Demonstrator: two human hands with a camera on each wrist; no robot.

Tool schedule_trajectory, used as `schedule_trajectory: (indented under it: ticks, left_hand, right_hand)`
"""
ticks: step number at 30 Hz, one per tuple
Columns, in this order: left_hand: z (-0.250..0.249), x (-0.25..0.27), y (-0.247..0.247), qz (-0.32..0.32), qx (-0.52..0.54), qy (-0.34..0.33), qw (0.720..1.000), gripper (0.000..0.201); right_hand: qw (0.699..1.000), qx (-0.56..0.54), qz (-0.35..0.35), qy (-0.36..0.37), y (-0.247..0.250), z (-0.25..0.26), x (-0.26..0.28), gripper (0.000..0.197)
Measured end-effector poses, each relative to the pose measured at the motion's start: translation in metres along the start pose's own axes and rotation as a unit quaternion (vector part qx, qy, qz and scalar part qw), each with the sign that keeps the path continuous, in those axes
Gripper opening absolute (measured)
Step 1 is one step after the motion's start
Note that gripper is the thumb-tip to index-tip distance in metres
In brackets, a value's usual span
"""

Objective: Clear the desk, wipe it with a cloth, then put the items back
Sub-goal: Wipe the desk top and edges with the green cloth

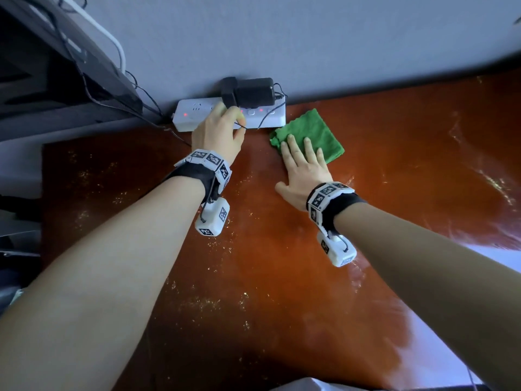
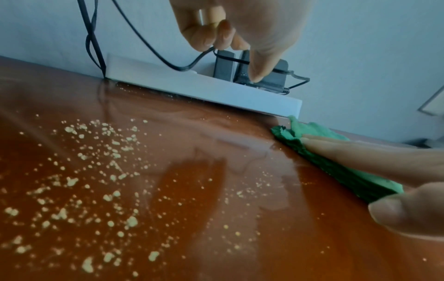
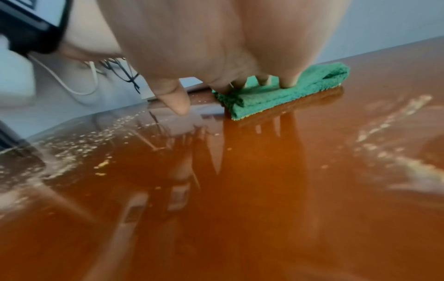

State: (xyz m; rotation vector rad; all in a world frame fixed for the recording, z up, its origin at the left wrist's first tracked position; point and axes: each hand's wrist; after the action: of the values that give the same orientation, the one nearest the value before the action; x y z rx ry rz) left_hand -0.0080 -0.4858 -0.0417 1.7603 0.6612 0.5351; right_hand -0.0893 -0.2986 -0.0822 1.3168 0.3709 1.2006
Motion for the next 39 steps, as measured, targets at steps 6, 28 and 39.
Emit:
schedule_trajectory:
  ticks: [6,28,39]
  left_hand:
    - [0.017,-0.005,0.016,0.017,-0.052,0.016,0.998,0.018]
    - [0.044,-0.016,0.013,0.037,-0.022,-0.003,0.999,0.015]
    - [0.061,-0.012,0.021,0.059,-0.058,0.007,0.997,0.049]
  right_hand:
    - [1.000,-0.019,-0.002,-0.007,0.000,0.028,-0.006,0.081]
    - [0.998,-0.005,-0.024,-0.051,-0.003,0.035,-0.018,0.086]
    - [0.997,-0.023,-0.041,-0.053,-0.013,0.084,-0.044,0.091]
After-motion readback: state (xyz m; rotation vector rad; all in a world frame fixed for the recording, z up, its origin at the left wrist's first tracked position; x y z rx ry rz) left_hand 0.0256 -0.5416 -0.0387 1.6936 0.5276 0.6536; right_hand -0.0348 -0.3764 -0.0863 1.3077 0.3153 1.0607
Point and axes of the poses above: each hand's wrist, its own x-axis away from the middle knuckle, its own y-axis out of the back of the hand, z = x × y, and after that the axes turned 6 degrees about y, right-handed
